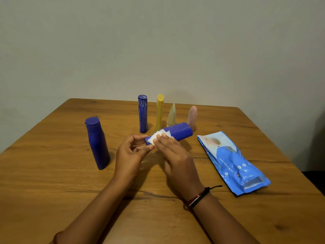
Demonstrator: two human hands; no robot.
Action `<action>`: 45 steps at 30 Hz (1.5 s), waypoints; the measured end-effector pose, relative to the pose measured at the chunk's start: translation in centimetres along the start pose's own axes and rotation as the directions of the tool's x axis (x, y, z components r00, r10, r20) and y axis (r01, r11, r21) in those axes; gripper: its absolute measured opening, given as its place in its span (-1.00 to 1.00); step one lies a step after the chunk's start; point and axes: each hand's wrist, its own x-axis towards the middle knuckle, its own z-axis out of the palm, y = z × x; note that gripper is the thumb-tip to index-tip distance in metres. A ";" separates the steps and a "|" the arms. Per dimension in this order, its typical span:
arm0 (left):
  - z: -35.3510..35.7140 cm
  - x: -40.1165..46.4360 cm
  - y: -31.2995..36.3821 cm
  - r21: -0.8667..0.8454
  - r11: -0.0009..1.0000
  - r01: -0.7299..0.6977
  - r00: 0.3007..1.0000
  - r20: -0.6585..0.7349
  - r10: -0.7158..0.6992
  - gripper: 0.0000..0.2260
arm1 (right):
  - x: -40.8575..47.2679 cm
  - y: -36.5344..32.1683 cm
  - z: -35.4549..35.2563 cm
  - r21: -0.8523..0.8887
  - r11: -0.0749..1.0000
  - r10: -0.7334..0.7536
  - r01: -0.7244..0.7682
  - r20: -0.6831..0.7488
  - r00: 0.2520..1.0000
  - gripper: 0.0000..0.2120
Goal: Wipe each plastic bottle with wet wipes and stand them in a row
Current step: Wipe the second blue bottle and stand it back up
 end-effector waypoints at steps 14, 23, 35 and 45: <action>-0.2 0.1 -0.4 0.092 0.995 -0.032 0.999 0.040 0.028 -0.75 | 0.3 4.3 -1.8 0.057 0.941 0.339 -0.335 -0.210 0.917 -0.51; 0.0 -0.1 -0.1 0.128 0.992 -0.010 0.997 0.073 0.001 -0.73 | 0.0 -0.1 -0.7 0.004 0.999 0.051 -0.051 -0.012 0.999 -0.48; 0.0 0.0 -0.3 0.158 0.987 -0.010 0.994 0.109 -0.007 -0.71 | 0.2 4.1 -2.6 0.030 0.923 0.384 -0.385 -0.162 0.909 -0.59; 0.2 -0.5 -0.1 0.277 0.955 -0.106 0.989 0.126 0.073 -0.72 | 0.3 1.2 -1.9 -0.030 0.986 0.164 -0.165 -0.031 0.986 -0.53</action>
